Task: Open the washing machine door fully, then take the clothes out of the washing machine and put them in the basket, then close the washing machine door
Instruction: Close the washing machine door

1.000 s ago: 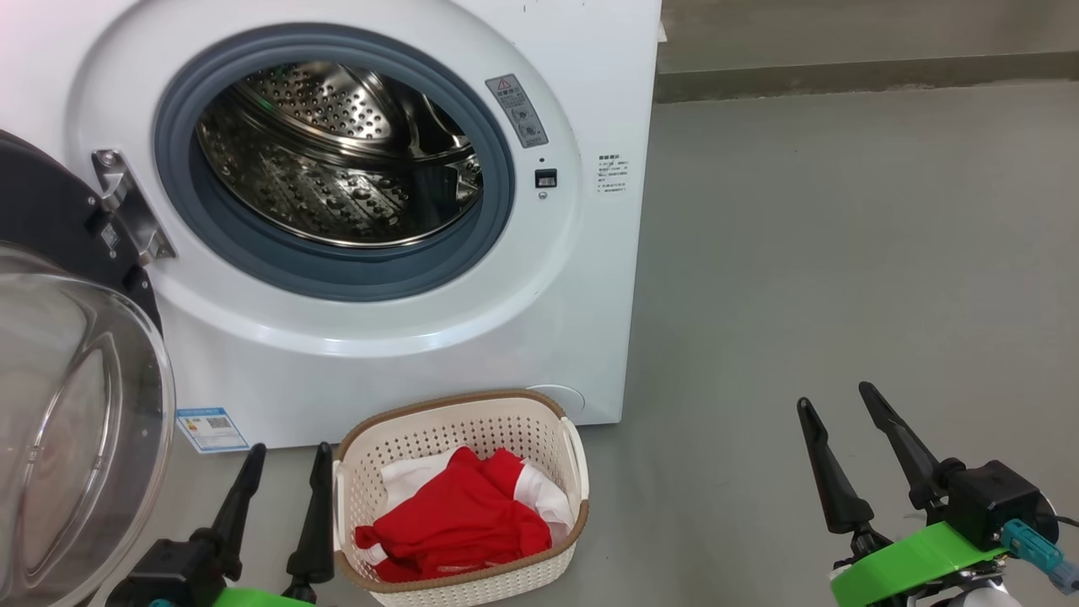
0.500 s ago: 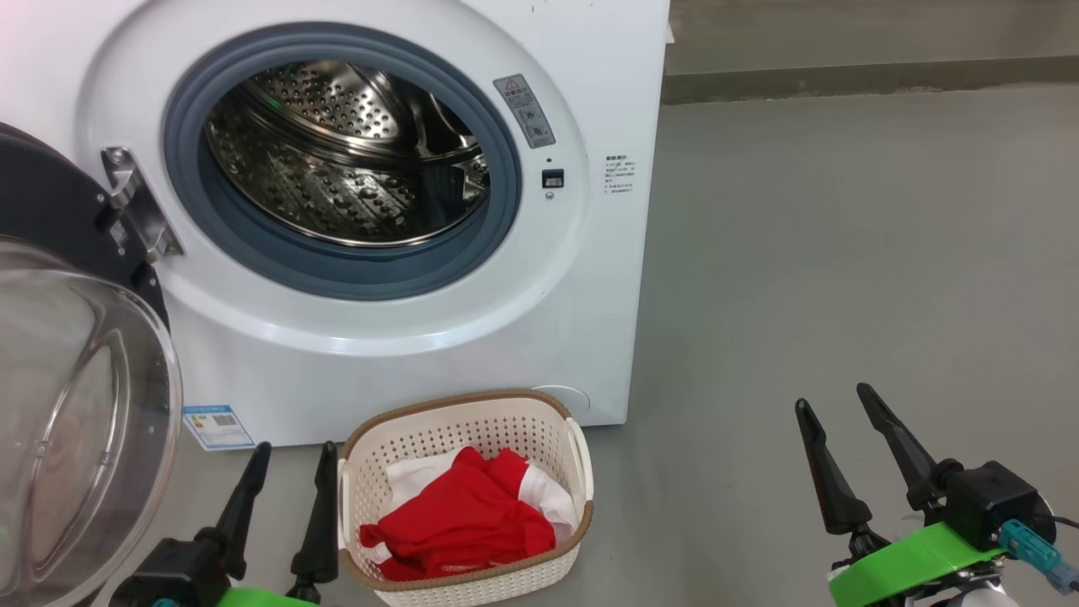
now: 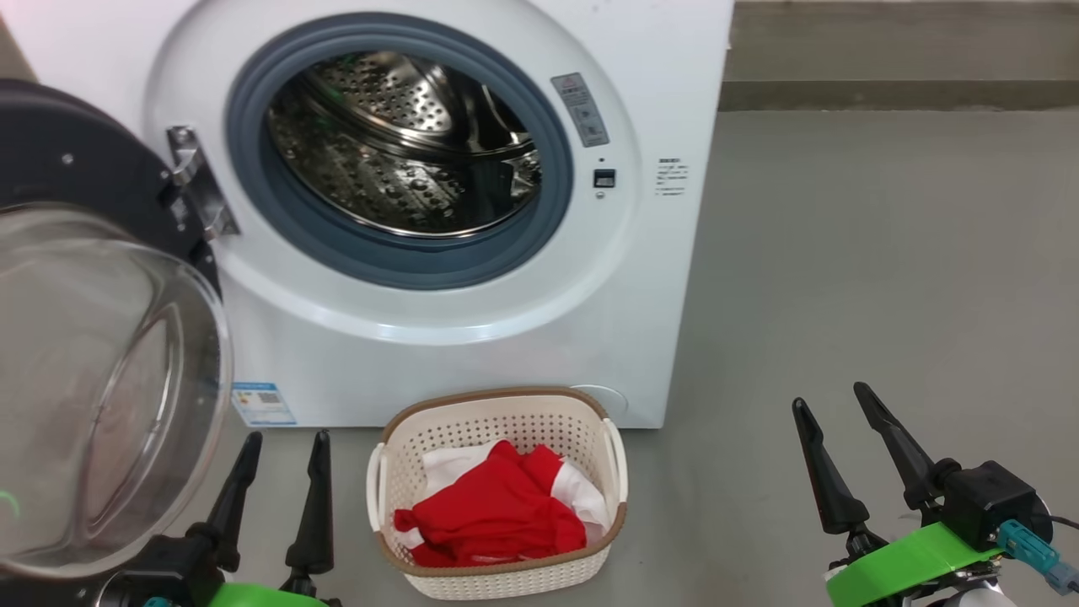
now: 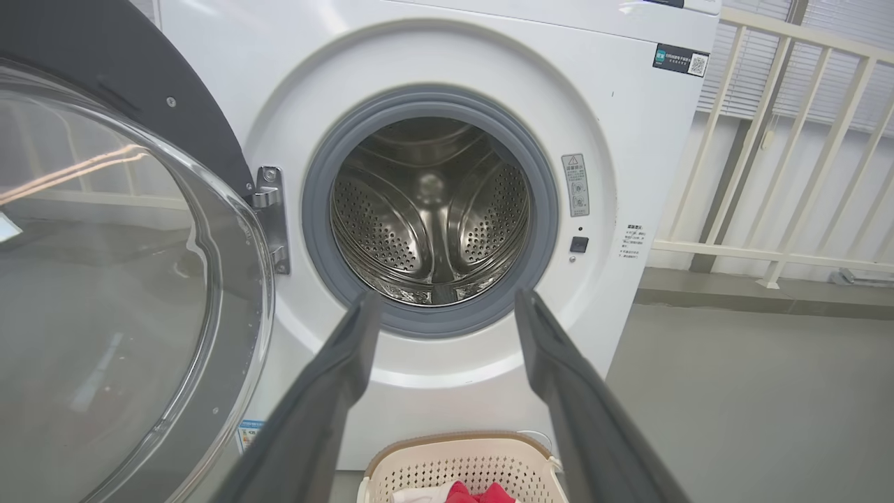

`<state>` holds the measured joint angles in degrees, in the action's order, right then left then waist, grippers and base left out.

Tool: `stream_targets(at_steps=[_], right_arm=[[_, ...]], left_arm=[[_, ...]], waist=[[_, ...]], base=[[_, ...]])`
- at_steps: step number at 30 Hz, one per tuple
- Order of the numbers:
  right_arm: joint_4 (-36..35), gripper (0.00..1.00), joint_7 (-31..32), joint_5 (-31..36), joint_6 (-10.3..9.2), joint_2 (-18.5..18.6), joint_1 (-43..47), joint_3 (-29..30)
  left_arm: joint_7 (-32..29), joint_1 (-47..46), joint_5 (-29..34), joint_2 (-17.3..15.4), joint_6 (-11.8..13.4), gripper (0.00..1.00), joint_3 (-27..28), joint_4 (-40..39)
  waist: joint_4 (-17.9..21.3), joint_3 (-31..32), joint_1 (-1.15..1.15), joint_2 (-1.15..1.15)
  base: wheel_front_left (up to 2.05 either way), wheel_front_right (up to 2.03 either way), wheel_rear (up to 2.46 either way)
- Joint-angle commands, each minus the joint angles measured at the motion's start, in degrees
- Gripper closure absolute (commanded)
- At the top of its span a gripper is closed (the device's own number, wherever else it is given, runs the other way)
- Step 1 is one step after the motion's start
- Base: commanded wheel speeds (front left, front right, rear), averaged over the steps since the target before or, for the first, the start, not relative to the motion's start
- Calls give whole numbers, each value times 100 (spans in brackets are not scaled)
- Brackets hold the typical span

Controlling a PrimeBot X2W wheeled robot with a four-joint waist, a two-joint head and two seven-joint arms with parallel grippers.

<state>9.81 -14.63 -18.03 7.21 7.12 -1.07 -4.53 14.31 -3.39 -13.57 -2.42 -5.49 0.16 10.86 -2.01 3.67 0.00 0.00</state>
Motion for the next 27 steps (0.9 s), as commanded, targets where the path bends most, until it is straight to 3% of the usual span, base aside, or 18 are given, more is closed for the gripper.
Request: stream_targets(at_steps=[1, 27], right_arm=[[-160, 0, -37, -42, 28, 61, -113, -139], [-296, 0, -37, -61, 28, 78, -122, -439]], left_arm=[[69, -66, 80, -46, 47, 0, 187, -196], [69, 89, 178, -46, 275, 0, 64, -582]], waist=[[-194, -21, 0, 0], [-1766, 36, 0, 0]], base=[[0, 0, 0], [0, 0, 0]])
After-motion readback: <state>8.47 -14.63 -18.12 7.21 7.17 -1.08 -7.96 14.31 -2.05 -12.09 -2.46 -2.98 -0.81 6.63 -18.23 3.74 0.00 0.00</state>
